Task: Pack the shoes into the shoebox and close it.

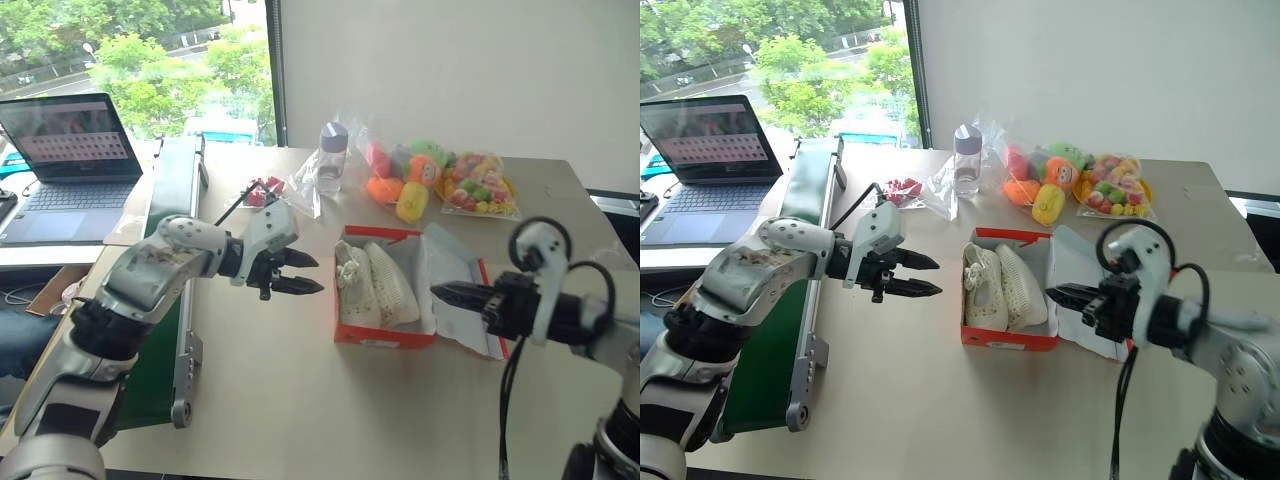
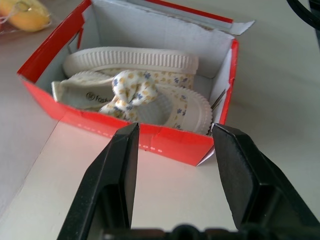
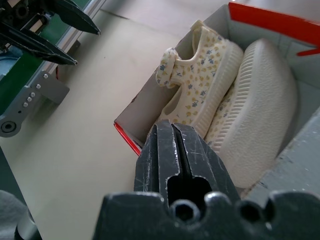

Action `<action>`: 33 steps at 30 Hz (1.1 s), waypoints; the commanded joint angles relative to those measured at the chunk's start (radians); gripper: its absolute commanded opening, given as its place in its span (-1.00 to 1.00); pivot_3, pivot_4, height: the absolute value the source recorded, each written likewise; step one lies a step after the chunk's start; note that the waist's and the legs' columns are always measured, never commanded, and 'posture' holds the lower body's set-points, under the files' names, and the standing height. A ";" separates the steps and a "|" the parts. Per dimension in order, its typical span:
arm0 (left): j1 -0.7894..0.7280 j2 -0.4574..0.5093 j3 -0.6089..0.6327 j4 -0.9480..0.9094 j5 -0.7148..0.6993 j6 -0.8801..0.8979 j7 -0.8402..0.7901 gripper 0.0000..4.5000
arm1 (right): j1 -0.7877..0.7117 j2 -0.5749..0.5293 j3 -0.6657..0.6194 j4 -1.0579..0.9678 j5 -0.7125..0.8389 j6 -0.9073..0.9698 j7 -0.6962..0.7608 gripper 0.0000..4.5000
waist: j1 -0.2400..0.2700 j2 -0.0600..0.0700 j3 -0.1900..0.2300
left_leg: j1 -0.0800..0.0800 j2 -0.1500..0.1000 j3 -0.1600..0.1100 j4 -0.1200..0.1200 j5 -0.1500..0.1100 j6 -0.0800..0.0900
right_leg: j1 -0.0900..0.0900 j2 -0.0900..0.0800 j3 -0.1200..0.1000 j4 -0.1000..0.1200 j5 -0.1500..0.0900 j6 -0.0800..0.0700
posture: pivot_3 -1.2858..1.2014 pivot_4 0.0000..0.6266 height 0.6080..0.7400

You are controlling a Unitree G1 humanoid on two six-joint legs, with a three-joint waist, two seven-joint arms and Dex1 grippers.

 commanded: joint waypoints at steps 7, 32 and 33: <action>-0.112 -0.082 -0.041 0.171 0.108 -0.144 -0.160 0.08 | 0.407 0.065 -0.268 -0.159 0.383 0.007 -0.248 -0.97 | -0.004 0.000 0.000 | 0.004 0.000 -0.001 0.000 0.000 0.001 | 0.004 0.000 0.001 -0.001 -0.001 0.001 | 0.03 -0.52 1.00; -0.146 -0.010 0.043 0.126 0.143 -0.041 -0.233 0.98 | 0.330 0.368 0.147 0.575 -0.043 -0.697 -0.449 -1.00 | -0.029 0.000 0.000 | 0.010 0.000 -0.001 -0.002 -0.002 0.003 | 0.008 0.001 0.005 0.000 -0.004 0.002 | 0.03 -0.52 1.00; -0.147 -0.008 0.044 0.122 0.142 -0.038 -0.233 0.98 | 0.314 0.376 0.146 0.611 -0.050 -0.734 -0.446 -1.00 | -0.030 0.000 0.000 | 0.010 0.000 -0.001 -0.002 -0.002 0.003 | 0.009 0.001 0.005 -0.001 -0.004 0.002 | 0.03 -0.52 1.00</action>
